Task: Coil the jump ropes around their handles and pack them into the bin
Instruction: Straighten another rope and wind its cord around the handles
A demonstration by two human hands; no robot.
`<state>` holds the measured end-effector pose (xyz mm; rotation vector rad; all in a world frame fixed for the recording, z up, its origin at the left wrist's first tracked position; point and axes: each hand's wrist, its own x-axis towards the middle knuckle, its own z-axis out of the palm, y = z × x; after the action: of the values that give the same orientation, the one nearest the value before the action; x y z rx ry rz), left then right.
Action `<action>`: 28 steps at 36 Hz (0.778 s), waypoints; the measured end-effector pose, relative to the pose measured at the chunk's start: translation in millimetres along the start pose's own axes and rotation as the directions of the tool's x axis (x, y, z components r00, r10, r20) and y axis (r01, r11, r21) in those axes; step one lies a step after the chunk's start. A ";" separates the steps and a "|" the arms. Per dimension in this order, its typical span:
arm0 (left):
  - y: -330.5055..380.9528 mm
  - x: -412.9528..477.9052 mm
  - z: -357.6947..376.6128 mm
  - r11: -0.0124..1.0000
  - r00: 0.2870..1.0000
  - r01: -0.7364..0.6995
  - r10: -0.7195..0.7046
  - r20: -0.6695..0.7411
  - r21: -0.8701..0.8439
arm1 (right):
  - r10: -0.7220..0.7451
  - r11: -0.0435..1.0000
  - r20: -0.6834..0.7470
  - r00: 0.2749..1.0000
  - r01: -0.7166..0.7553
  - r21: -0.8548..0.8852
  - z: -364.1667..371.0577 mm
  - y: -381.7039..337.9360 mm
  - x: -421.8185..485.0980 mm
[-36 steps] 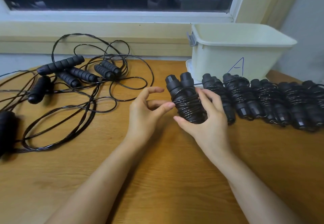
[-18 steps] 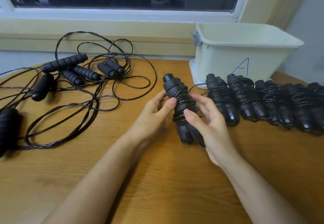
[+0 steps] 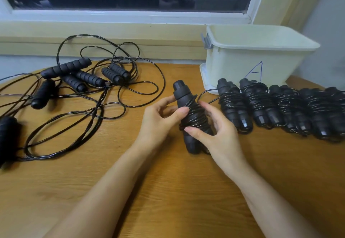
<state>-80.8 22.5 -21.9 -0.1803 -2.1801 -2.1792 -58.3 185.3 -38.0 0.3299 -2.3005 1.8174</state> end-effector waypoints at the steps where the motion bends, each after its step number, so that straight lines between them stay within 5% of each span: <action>1: 1.4 -0.1 -0.7 1.000 1.000 -0.015 0.015 0.007 0.007 | 0.009 1.000 -0.003 1.000 -0.009 0.024 -0.7 -0.1 0.7; 17: 7.1 4.1 -5.0 0.961 0.996 0.088 -0.078 0.047 -0.261 | 0.028 0.958 0.137 0.990 -0.066 0.279 -16.5 -7.4 9.5; 28: 4.6 2.2 -3.7 0.973 0.981 0.135 -0.104 0.166 -0.186 | 0.013 0.962 0.119 0.993 -0.045 0.269 -11.0 -2.4 10.0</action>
<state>-82.5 18.8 -17.0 -0.2401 -2.0987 -2.5283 -67.1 194.9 -30.4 0.4554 -2.1362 2.1875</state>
